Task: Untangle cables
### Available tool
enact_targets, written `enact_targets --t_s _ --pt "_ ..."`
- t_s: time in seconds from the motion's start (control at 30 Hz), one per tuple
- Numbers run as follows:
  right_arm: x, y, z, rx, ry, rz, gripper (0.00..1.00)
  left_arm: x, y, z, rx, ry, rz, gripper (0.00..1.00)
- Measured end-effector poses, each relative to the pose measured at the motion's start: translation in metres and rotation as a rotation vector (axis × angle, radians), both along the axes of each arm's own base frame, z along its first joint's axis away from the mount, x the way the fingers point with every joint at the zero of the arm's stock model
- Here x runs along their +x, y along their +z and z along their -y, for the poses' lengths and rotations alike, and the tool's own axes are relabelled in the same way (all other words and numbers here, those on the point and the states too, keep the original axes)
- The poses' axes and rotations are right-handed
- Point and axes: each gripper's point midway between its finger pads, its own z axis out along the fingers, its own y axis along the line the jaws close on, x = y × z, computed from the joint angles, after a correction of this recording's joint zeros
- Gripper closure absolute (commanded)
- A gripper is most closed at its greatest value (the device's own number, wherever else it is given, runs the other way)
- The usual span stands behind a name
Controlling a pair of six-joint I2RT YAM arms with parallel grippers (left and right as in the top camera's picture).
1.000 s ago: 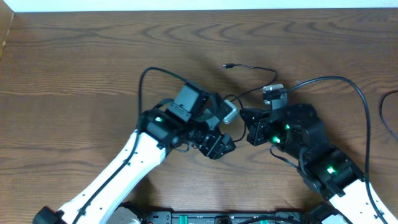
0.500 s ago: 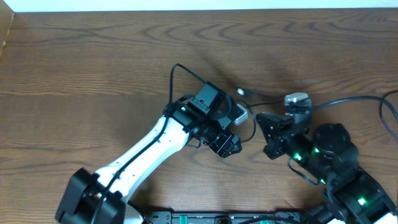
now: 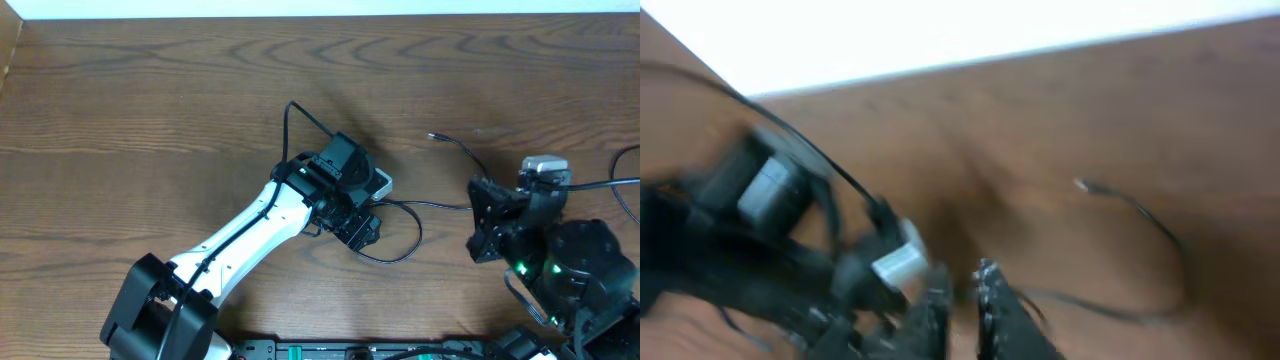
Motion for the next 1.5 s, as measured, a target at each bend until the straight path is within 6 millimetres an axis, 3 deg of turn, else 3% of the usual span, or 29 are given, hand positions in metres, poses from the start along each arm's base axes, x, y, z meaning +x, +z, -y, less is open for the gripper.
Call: enact_targets --t_s 0.13,0.2,0.27,0.37,0.5,0.63,0.77,0.9,1.13,1.5 --pt "-0.007 -0.034 0.004 -0.089 0.004 -0.135 0.22 0.002 0.001 0.002 -0.011 0.005 0.004 0.32" --pt "-0.009 -0.052 0.003 -0.132 0.016 -0.210 0.14 0.003 0.005 0.006 -0.036 0.004 0.009 0.32" --pt "-0.010 -0.077 0.001 -0.179 0.024 -0.303 0.13 0.005 0.013 0.012 -0.079 0.008 0.021 0.32" --pt "-0.008 -0.113 -0.003 -0.244 0.035 -0.424 0.15 0.011 0.040 0.019 -0.160 0.028 0.067 0.32" --pt "-0.004 -0.162 -0.008 -0.323 0.044 -0.572 0.26 0.012 0.089 0.016 -0.266 0.056 0.158 0.32" --pt "0.006 -0.203 -0.015 -0.380 0.045 -0.672 0.34 0.002 0.131 0.008 -0.337 0.065 0.230 0.32" --pt "0.018 -0.239 -0.025 -0.420 0.060 -0.742 0.42 -0.010 0.156 -0.002 -0.373 0.068 0.283 0.31" --pt "0.031 -0.266 -0.040 -0.417 0.105 -0.767 0.44 -0.014 0.164 -0.015 -0.353 0.093 0.324 0.31" --pt "0.042 -0.297 -0.060 -0.388 0.164 -0.789 0.44 -0.018 0.156 -0.027 -0.291 0.120 0.316 0.31" --pt "0.045 -0.303 -0.060 -0.385 0.191 -0.795 0.54 -0.017 0.155 -0.028 -0.285 0.124 0.317 0.29"
